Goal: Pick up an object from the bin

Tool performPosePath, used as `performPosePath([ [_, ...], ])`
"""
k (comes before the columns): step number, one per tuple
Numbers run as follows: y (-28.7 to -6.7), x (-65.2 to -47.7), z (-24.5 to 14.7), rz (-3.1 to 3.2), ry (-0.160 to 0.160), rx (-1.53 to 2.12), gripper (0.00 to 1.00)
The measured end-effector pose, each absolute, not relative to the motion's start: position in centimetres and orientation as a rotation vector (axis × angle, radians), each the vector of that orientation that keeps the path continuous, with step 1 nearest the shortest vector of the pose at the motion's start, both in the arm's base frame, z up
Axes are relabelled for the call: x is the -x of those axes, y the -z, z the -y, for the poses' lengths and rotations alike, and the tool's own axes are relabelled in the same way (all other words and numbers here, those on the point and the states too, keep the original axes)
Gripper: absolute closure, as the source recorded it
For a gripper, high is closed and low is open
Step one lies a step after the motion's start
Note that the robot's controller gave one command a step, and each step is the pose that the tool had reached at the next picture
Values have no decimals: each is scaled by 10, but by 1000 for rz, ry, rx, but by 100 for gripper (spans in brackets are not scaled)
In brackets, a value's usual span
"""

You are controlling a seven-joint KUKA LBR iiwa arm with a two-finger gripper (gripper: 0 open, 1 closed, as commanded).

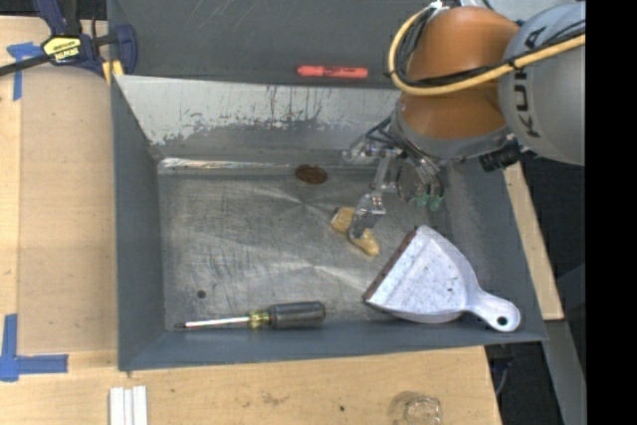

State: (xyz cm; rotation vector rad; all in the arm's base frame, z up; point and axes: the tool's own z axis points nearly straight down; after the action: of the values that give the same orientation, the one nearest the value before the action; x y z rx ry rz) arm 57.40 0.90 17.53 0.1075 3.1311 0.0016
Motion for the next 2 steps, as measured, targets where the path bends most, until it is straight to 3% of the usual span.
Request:
performPosePath([
  [1, -158, -581, 36, -3139, 0, 45, 0],
  [2, -128, -583, 36, -3125, 0, -292, 0],
])
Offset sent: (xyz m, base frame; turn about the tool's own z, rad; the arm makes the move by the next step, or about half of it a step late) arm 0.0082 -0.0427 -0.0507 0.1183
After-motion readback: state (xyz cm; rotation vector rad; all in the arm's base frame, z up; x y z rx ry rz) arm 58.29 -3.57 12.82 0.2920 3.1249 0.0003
